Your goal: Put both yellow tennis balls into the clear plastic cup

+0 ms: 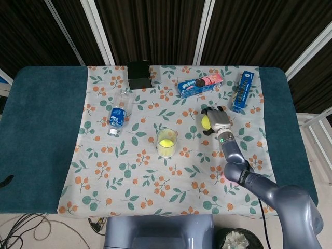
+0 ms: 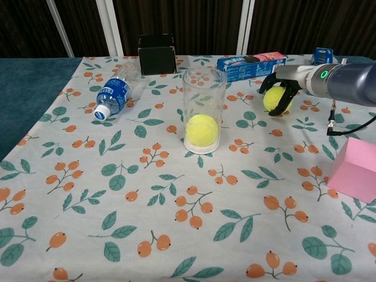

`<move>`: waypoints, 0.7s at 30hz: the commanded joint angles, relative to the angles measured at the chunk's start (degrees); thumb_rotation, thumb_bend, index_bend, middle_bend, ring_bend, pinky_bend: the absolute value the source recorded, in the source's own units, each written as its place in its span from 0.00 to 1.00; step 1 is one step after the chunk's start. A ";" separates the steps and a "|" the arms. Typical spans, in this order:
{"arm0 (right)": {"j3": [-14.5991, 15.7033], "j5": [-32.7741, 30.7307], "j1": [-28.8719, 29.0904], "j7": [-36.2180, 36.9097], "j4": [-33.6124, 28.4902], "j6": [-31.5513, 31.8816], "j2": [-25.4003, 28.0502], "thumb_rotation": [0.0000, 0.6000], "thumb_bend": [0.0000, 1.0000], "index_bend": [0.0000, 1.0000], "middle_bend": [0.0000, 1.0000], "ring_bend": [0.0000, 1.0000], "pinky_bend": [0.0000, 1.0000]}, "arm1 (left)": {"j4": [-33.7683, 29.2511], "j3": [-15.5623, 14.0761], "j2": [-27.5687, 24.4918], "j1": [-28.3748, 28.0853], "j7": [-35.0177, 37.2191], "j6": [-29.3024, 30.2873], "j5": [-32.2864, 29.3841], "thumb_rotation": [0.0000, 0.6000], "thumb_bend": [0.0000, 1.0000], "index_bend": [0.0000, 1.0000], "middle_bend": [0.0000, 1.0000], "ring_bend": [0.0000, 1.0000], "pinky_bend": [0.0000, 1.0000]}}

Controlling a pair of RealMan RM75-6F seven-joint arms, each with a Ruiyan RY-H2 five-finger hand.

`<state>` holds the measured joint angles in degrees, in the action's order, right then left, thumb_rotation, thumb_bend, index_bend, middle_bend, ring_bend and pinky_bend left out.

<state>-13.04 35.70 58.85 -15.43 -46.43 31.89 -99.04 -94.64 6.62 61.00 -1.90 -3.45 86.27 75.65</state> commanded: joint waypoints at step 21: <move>-0.26 -0.69 0.14 -3.61 2.78 -1.20 -1.14 1.00 0.33 0.34 0.25 0.34 0.00 | -0.69 -0.07 -0.65 0.09 -0.27 -0.38 -0.56 1.00 0.09 0.09 0.00 0.00 0.05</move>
<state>-13.33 35.04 59.00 -18.99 -43.62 30.72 -100.22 -95.34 6.55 60.35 -1.81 -3.73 85.89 75.09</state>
